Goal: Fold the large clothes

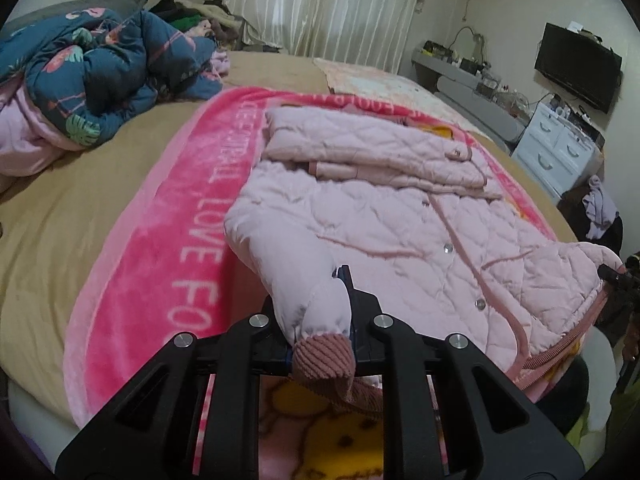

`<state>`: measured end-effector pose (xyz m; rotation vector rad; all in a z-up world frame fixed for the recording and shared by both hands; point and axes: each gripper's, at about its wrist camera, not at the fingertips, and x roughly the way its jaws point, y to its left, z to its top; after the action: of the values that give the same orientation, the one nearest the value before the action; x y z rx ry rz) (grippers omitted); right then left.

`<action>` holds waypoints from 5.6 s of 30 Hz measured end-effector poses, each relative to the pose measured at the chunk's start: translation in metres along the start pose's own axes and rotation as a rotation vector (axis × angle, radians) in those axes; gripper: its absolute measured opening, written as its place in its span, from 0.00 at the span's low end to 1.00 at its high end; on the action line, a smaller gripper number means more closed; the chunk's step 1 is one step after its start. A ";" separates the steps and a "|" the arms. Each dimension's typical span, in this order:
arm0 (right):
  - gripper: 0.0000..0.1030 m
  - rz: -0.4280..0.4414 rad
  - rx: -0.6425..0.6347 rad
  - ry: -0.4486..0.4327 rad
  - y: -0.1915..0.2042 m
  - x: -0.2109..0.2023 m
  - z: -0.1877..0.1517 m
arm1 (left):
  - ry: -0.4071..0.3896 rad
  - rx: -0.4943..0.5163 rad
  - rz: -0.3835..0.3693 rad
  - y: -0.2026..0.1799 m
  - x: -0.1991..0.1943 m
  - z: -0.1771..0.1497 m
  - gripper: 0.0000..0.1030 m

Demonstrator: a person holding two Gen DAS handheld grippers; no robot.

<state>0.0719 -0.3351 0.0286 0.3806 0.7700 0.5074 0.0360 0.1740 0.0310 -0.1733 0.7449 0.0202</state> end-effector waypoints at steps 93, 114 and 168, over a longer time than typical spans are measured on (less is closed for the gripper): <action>0.75 -0.177 -0.097 -0.039 -0.021 0.194 0.231 | -0.145 0.016 0.161 -0.011 0.179 0.232 0.29; 0.85 -0.391 -0.179 -0.020 -0.067 0.203 0.184 | -0.068 -0.028 0.205 0.058 0.173 0.169 0.91; 0.13 -0.461 0.014 0.020 -0.103 0.299 0.230 | 0.053 0.026 0.218 0.025 0.288 0.213 0.17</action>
<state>0.4531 -0.2831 -0.0383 0.2009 0.8503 0.0736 0.3894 0.2207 -0.0140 -0.0675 0.8137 0.2135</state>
